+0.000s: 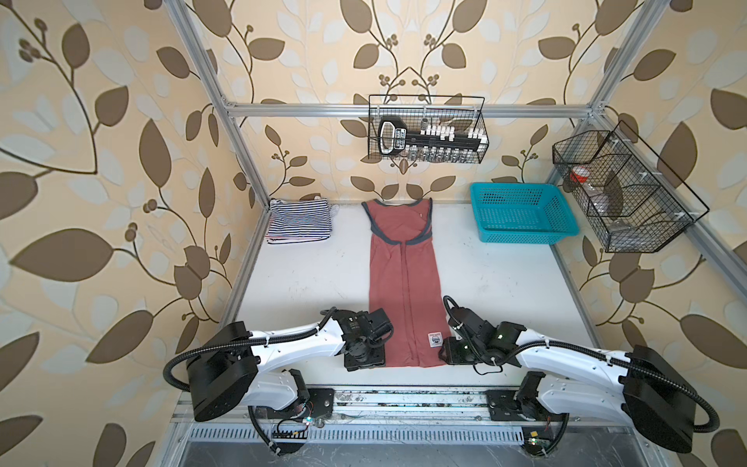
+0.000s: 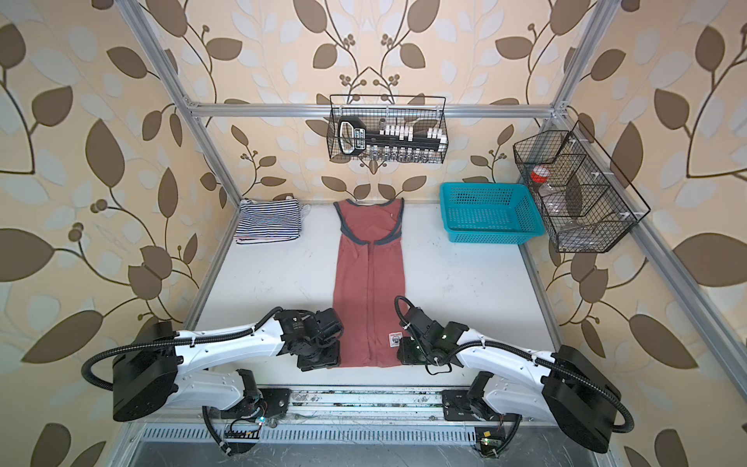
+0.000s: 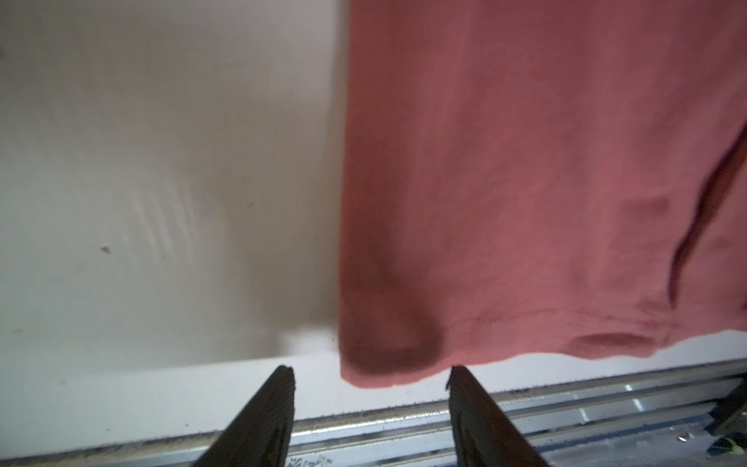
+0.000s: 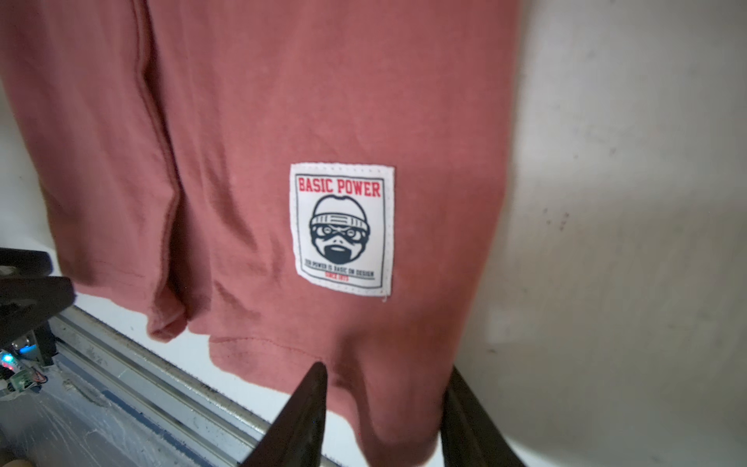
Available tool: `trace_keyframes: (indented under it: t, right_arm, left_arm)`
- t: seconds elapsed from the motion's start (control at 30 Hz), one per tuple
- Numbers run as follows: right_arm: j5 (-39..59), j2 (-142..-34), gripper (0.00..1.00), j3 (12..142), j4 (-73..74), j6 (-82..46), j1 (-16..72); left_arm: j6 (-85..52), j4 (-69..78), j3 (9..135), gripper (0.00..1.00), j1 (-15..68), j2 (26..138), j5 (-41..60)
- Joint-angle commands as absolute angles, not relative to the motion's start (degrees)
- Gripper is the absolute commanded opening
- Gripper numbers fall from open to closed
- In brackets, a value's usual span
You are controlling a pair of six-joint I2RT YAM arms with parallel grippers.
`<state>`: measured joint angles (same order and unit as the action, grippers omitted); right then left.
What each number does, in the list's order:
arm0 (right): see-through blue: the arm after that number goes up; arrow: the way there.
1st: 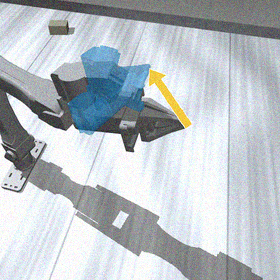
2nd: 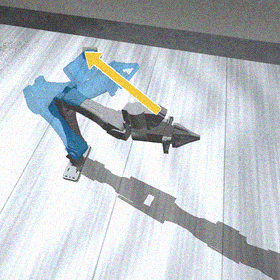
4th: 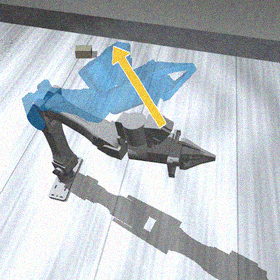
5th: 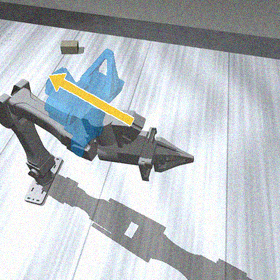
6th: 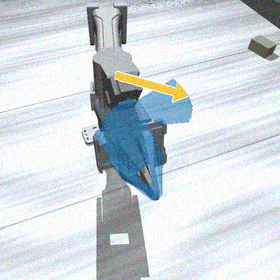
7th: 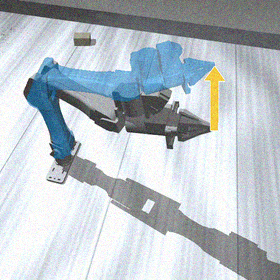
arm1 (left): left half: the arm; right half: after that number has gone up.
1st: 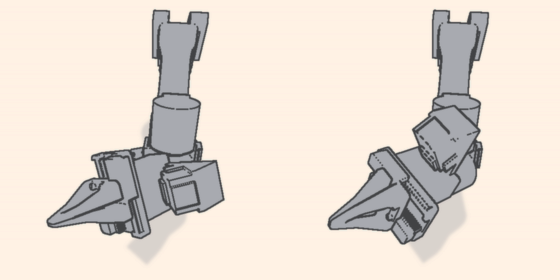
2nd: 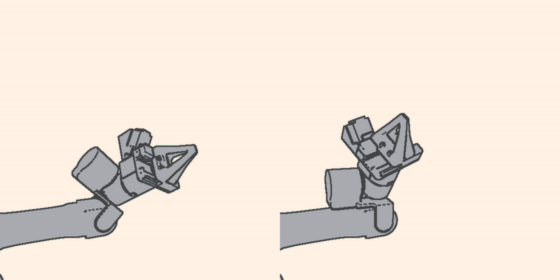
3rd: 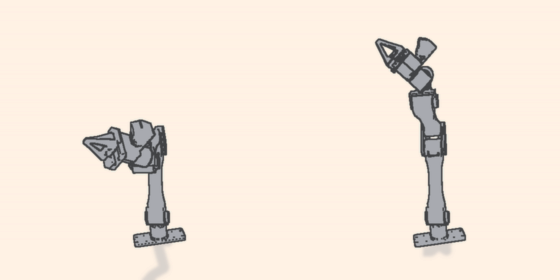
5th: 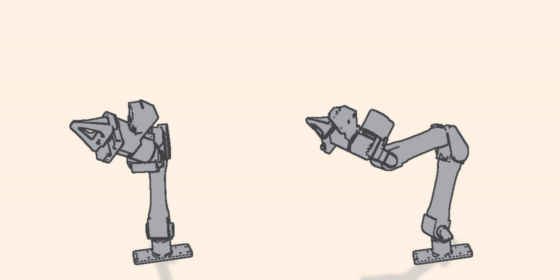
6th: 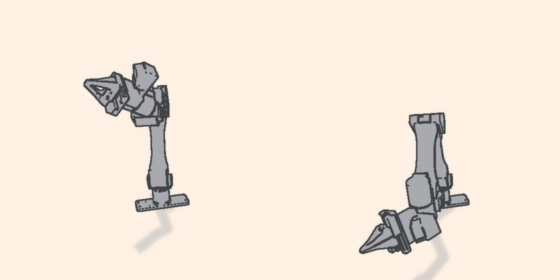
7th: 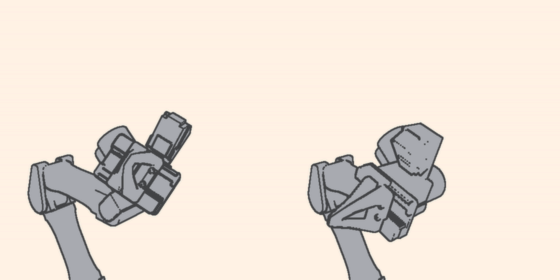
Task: Fold and stack the tank tops
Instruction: 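Grasp the near hem corners of the pink top with both grippers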
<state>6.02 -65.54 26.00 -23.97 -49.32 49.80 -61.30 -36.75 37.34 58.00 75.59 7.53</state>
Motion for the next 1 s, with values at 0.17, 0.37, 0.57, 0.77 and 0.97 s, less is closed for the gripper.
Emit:
trace_keyframes:
  t: [0.17,0.37,0.57,0.77,0.97]
  right_arm:
    - [5.98,-67.30,0.45,24.05,-27.73,-50.90,50.71]
    - [4.97,-66.71,0.47,23.97,-29.43,-51.46,50.89]
    - [4.32,-65.76,0.49,23.82,-31.37,-51.83,51.32]
    - [2.78,-64.61,0.50,23.99,-33.67,-52.46,51.49]
    - [2.30,-63.29,0.46,23.25,-34.05,-53.00,51.58]
  left_arm:
    - [-64.26,-36.12,37.50,0.62,59.59,77.46,6.92]
    - [-64.09,-37.82,38.37,0.57,59.59,77.79,5.60]
    - [-64.42,-38.46,38.59,0.57,59.58,76.51,4.50]
    - [-64.53,-39.20,40.04,0.58,59.56,75.24,3.44]
    - [-64.60,-37.36,39.49,0.54,59.55,76.03,4.32]
